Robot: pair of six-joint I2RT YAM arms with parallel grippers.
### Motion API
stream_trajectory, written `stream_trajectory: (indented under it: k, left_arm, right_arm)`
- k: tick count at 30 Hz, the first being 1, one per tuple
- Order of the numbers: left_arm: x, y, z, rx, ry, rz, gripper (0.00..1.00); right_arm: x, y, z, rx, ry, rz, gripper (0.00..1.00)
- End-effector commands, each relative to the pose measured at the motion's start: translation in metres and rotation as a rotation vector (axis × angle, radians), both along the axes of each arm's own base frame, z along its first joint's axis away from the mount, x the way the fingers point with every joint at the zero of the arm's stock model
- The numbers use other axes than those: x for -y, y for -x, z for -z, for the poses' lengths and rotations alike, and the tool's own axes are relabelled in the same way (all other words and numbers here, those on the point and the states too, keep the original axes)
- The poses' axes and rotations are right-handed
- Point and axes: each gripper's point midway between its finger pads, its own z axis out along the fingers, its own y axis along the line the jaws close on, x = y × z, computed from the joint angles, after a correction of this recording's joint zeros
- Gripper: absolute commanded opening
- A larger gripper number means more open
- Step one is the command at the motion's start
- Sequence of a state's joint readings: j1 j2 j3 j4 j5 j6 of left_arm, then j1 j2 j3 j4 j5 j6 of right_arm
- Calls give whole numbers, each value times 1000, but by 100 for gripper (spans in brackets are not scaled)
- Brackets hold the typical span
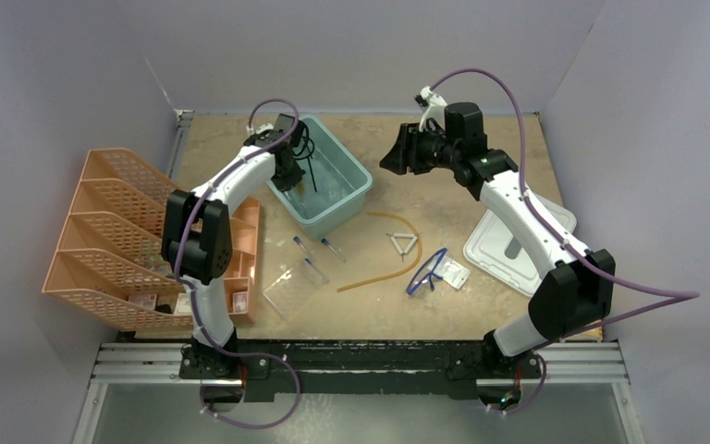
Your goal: Organize the chemistry lab equipment
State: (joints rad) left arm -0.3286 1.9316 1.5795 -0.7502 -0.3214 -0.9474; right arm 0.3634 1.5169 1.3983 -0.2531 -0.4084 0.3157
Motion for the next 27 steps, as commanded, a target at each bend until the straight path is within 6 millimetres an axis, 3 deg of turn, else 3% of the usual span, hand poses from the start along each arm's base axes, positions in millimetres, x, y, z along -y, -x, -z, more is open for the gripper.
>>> stream_trajectory:
  k: [1, 8, 14, 21, 27]
  left_arm:
    - [-3, -2, -10, 39, -9, -30, 16]
    - [-10, -4, -17, 54, -50, -23, 18]
    - [-4, -15, -66, 180, -27, 23, 19]
    - [21, -8, -135, 365, 25, 149, 29]
    - [50, 7, -173, 488, 111, 286, 38]
  right_arm:
    - [7, 0, -13, 43, -1, 24, 55]
    - [10, 2, -16, 44, 3, 43, 55]
    - [24, 8, -6, 4, 41, 107, 56]
    - [66, 23, 55, -128, 242, 259, 57]
    - [90, 45, 120, -275, 350, 350, 53]
